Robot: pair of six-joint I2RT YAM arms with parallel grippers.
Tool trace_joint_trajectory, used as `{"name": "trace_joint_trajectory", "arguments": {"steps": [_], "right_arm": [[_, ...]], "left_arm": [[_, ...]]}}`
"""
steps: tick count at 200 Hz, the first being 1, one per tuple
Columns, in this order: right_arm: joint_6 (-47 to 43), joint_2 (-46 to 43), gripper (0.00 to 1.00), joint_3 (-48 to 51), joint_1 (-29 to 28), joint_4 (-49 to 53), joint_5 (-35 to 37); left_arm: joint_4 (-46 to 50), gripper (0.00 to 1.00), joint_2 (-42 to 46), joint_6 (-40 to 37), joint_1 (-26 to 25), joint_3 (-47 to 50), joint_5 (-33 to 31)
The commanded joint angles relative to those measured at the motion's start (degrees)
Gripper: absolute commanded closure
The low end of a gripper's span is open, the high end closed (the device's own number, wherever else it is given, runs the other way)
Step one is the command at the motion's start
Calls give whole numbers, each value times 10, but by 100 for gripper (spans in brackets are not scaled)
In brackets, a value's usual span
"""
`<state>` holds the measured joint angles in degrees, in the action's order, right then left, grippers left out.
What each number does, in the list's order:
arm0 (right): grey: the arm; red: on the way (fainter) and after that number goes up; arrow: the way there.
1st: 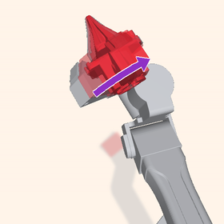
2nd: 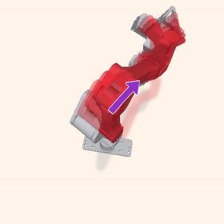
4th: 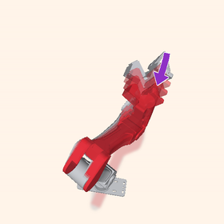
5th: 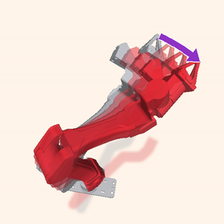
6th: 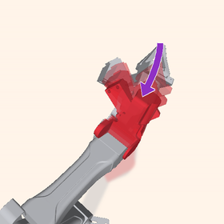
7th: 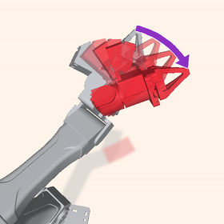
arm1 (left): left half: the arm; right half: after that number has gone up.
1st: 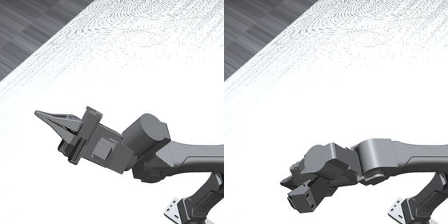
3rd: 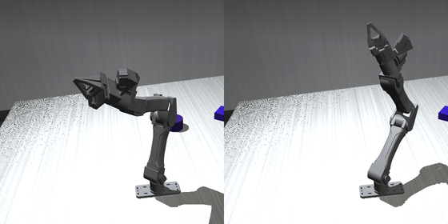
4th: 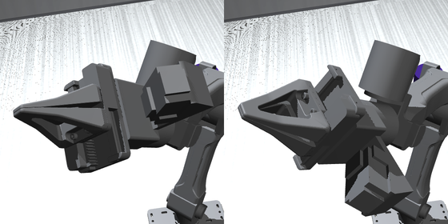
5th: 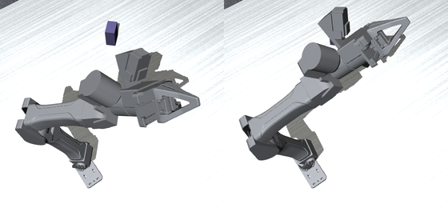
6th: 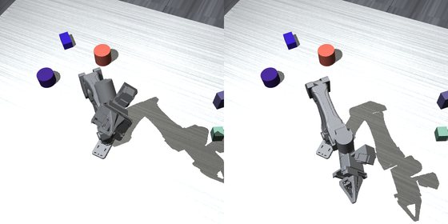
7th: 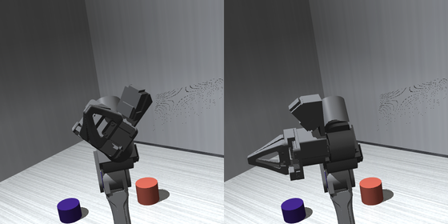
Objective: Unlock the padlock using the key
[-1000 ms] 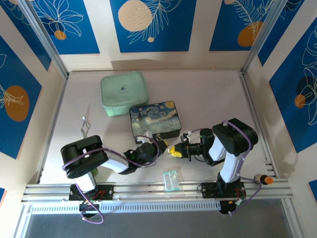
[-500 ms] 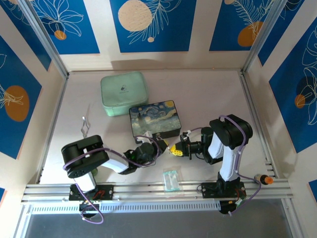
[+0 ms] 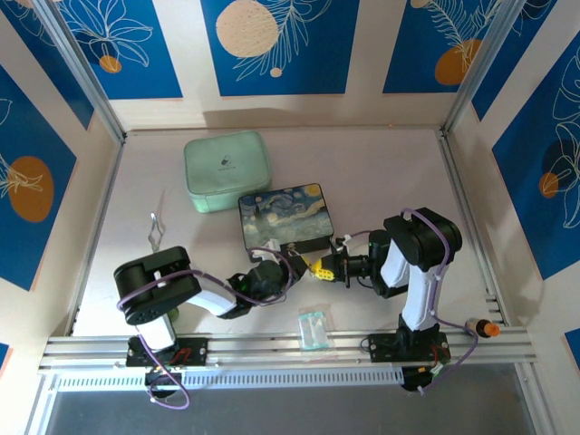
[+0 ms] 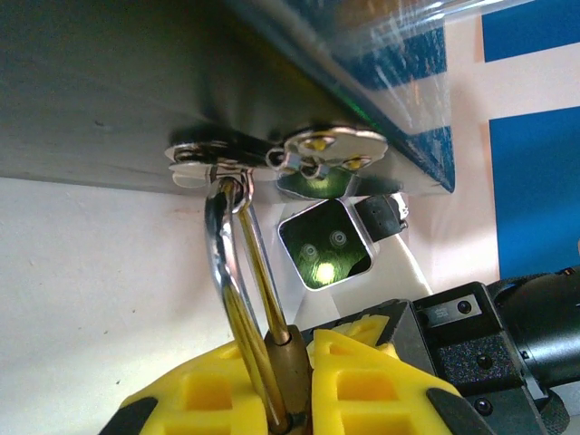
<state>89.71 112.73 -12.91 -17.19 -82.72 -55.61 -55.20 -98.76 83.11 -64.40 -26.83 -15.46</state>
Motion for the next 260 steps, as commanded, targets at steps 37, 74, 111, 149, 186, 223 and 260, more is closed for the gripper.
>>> {"name": "trace_joint_trajectory", "arguments": {"steps": [37,74,111,149,186,223,260], "right_arm": [[12,-19,100,0,0,25,104],[12,-46,100,1,-8,49,135],[20,-32,88,-7,-5,24,124],[2,-46,83,18,2,31,129],[-24,-60,74,41,3,62,132],[-77,-107,71,54,4,145,150],[-154,-213,59,43,4,321,174]], "left_arm": [[-24,100,8,32,-26,-43,104],[-2,100,21,20,-26,-46,103],[-24,100,11,36,-25,-35,103],[8,100,9,33,-15,-31,95],[9,100,4,41,8,-11,96],[95,100,26,15,10,-26,90],[149,100,48,-4,10,-38,78]]}}
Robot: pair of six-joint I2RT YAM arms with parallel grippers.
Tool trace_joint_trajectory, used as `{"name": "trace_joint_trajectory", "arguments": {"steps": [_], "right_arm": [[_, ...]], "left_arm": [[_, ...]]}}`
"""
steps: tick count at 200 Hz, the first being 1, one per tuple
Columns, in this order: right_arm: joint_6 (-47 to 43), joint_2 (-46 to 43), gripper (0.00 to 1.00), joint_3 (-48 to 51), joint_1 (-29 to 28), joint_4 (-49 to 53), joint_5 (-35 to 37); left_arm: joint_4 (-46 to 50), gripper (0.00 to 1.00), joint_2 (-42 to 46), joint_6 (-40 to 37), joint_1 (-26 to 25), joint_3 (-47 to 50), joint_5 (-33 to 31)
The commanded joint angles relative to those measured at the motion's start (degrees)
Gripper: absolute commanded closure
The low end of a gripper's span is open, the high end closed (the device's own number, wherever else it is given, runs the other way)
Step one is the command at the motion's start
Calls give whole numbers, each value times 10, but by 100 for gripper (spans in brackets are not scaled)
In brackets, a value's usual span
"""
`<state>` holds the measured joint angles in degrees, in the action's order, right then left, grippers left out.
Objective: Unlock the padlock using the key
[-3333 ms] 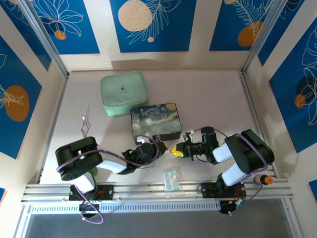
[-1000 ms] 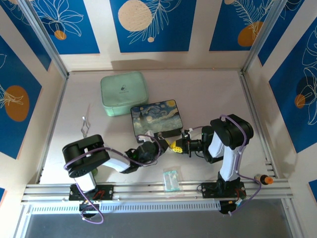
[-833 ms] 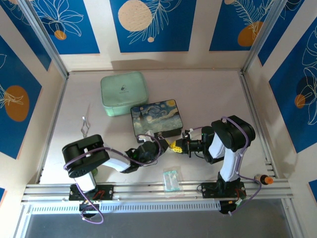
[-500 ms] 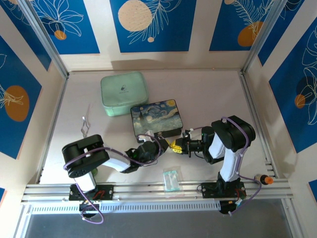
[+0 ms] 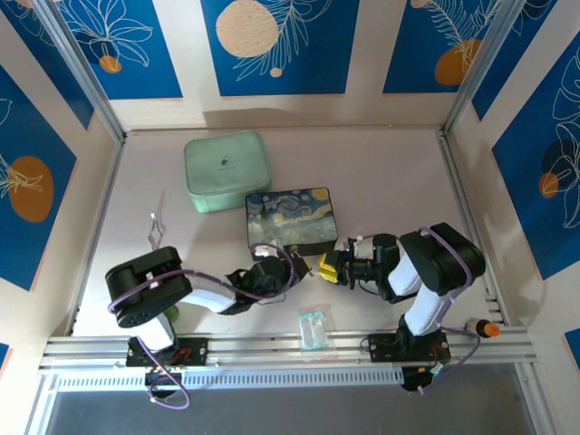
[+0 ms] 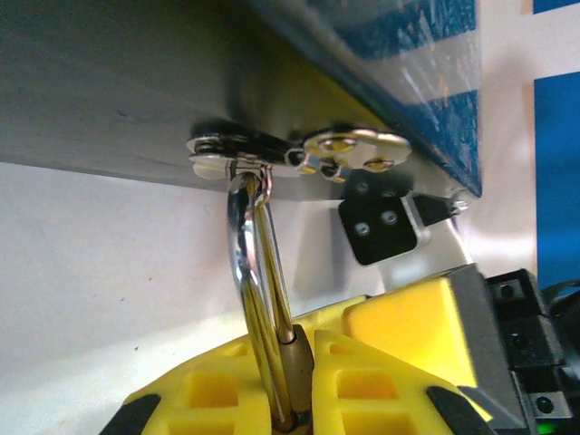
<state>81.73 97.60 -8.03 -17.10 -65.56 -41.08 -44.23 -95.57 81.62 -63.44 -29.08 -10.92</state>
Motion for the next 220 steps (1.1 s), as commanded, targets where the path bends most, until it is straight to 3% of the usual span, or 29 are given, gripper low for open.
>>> {"name": "trace_joint_trajectory", "arguments": {"steps": [1,26,47,55,57,65,95,126,168,178,220], "right_arm": [[-78,-66,58,-6,3,155,30],[-183,-201,49,-35,-9,381,99],[-313,-341,34,-101,-62,644,239],[-355,-386,20,-123,-89,717,306],[-363,-396,12,-128,-96,733,321],[-393,-431,0,-142,-116,781,376],[-493,-508,0,-157,-149,848,436],[-553,-503,12,-168,-220,856,496],[-622,-435,46,-175,-365,778,587],[-638,-418,50,-175,-387,756,598],[-657,-365,59,-174,-405,701,620]], "left_arm": [[39,100,17,10,1,-16,32],[45,100,16,8,2,-19,32],[58,100,19,3,2,-23,33],[66,100,21,0,2,-27,33],[69,100,21,0,2,-28,33],[79,100,22,-4,2,-31,33],[85,100,28,-8,3,-32,31],[96,100,36,-13,5,-33,39],[117,100,56,-21,6,-32,45],[118,100,58,-21,6,-32,48],[104,100,57,-14,7,-28,58]]}}
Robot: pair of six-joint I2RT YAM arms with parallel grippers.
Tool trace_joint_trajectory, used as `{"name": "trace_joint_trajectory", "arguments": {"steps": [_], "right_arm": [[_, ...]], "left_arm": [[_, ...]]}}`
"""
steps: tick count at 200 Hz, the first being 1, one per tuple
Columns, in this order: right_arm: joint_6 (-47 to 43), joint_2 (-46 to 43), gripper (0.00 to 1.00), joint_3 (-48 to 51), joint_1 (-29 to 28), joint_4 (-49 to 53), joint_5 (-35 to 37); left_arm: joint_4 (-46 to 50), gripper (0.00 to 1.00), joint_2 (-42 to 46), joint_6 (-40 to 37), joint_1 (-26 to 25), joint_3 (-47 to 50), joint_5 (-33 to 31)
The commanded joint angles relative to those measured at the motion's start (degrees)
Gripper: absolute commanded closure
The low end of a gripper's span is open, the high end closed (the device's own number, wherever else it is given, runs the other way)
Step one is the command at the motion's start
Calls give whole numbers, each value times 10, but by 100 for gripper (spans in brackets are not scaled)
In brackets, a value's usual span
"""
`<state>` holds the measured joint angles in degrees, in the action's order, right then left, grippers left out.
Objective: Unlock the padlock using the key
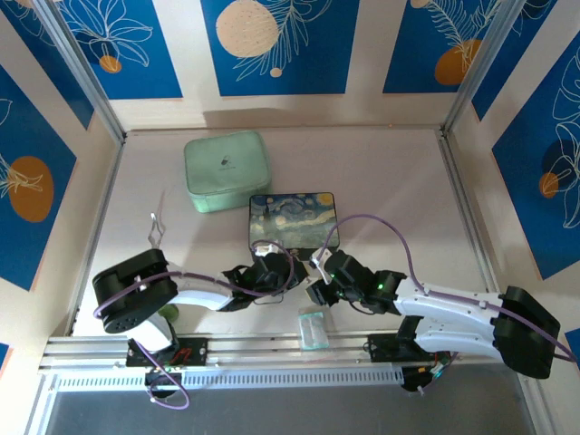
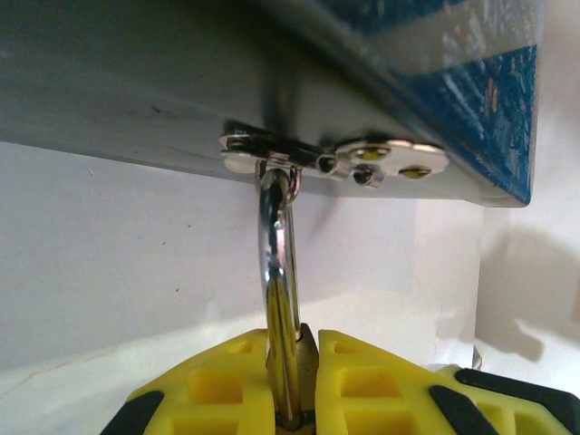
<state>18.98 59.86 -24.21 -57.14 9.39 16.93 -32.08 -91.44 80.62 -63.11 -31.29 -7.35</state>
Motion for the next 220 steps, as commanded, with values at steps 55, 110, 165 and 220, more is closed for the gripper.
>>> {"name": "trace_joint_trajectory", "arguments": {"steps": [55,110,165,220], "right_arm": [[-41,44,66,1,-18,-90,27],[-22,66,71,14,-23,-106,37],[-17,91,79,21,-23,-146,48],[21,75,87,48,61,-203,-102]], "left_arm": [[-18,100,18,-3,4,-8,26],[-18,100,21,-1,3,-5,23],[-14,100,22,-1,4,-10,29],[-11,100,22,-1,3,-1,30]]}}
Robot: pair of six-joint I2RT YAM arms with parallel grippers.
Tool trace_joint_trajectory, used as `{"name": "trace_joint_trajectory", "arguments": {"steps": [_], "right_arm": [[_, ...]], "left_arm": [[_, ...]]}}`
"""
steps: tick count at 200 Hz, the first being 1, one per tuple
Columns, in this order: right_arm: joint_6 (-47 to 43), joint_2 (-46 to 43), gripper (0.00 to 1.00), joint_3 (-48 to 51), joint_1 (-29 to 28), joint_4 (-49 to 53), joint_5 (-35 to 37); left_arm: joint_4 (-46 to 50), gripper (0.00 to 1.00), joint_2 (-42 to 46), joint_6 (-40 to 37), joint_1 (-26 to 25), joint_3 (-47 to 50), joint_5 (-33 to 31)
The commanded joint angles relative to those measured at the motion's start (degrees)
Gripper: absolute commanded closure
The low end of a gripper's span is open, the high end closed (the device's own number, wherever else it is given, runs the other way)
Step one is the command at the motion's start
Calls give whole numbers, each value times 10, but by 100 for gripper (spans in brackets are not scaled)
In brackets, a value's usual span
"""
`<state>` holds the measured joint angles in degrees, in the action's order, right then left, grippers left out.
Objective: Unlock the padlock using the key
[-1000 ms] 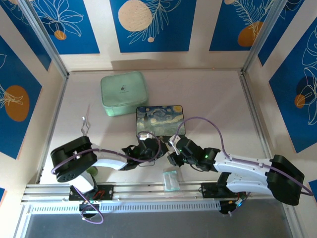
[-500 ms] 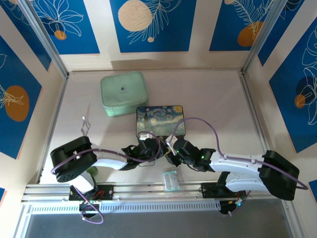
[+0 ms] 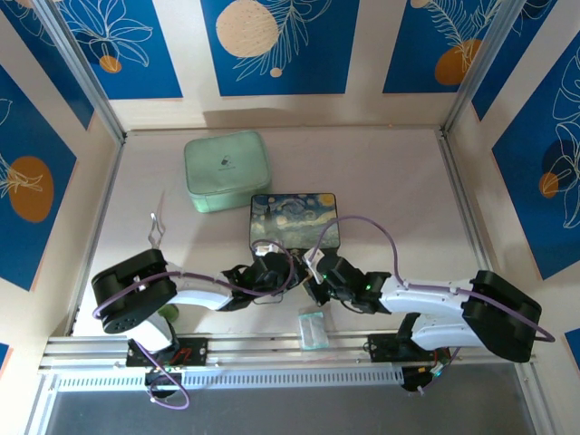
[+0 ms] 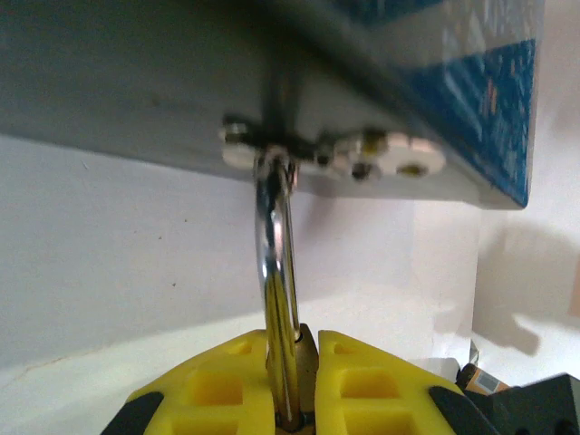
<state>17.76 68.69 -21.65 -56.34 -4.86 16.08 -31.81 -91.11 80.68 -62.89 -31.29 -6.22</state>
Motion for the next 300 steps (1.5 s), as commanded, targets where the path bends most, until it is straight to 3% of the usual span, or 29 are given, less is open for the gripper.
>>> {"name": "trace_joint_trajectory", "arguments": {"steps": [1,14,63,118,222,249,263,300], "right_arm": [[36,-14,87,24,56,-63,-102],[54,-21,87,36,92,-78,-160],[103,-24,84,49,204,-60,-272],[134,20,75,34,239,-54,-296],[158,-34,56,32,240,3,-265],[165,-72,37,8,238,72,-226],[169,-86,21,-8,237,108,-197],[177,-93,14,-66,241,185,-130]], "left_arm": [[-14,100,19,-1,1,-1,18],[-13,100,21,-1,1,3,18],[-14,100,27,0,1,13,18],[-24,100,24,4,1,21,17],[-2,100,20,0,2,26,-2],[6,100,17,-4,2,28,-9],[14,100,16,-10,2,27,-10],[66,100,25,-42,5,16,-15]]}}
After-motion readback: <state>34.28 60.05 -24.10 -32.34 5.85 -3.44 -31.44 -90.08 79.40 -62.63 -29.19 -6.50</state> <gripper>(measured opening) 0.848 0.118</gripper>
